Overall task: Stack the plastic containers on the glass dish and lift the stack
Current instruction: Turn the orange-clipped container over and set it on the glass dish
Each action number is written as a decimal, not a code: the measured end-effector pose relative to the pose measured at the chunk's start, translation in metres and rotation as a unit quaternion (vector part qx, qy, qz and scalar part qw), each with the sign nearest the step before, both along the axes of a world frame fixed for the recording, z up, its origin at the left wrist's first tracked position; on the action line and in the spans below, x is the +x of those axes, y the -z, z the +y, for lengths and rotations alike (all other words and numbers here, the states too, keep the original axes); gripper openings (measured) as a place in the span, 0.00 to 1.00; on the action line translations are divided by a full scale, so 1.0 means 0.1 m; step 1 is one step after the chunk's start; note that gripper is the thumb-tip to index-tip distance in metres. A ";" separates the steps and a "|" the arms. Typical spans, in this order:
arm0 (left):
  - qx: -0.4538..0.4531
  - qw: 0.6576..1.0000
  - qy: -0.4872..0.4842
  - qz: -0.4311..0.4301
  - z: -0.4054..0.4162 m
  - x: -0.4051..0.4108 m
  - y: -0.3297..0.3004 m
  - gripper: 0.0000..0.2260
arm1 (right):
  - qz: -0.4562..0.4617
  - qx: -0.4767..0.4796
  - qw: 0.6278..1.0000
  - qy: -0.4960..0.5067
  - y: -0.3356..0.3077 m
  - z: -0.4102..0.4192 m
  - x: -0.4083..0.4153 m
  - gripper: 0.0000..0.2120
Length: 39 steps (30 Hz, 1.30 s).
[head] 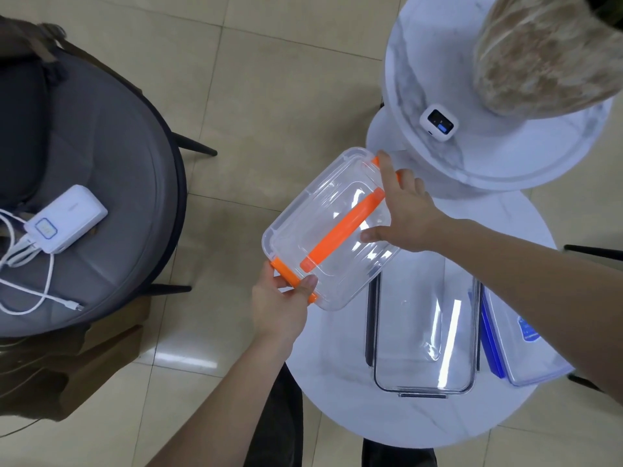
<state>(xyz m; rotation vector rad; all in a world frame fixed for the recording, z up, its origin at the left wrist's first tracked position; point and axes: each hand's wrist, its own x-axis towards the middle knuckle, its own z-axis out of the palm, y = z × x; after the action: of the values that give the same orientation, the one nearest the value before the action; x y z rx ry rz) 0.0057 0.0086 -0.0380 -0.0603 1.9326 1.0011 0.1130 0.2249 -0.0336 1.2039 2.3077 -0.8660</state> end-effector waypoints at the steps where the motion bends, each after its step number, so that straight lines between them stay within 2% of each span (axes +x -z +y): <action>1: 0.002 1.000 -0.003 0.000 0.00 0.00 0.01 0.21 | 0.003 0.001 1.000 -0.002 0.01 0.00 0.00 0.64; 12: 0.059 0.997 -0.040 0.008 -0.27 -0.16 -0.03 0.18 | 0.066 -0.002 0.998 0.009 -0.08 -0.22 -0.08 0.64; 15: 0.070 0.997 -0.022 0.021 -0.39 -0.27 -0.15 0.21 | 0.074 -0.007 0.997 0.012 -0.14 -0.35 -0.16 0.64; 28: 0.083 0.994 0.017 0.064 -0.64 -0.47 -0.87 0.20 | 0.103 0.004 0.994 0.023 -0.71 -0.59 -0.33 0.65; 39: 0.083 0.992 0.068 0.067 -0.62 -0.33 -1.23 0.24 | 0.122 -0.001 0.989 0.089 -1.05 -0.74 0.08 0.64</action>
<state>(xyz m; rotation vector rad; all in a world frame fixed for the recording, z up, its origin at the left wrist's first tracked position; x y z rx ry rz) -0.0269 -0.0538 0.0845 0.2366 1.9367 1.0936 0.1210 0.1513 0.0717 1.3885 2.4122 -1.1348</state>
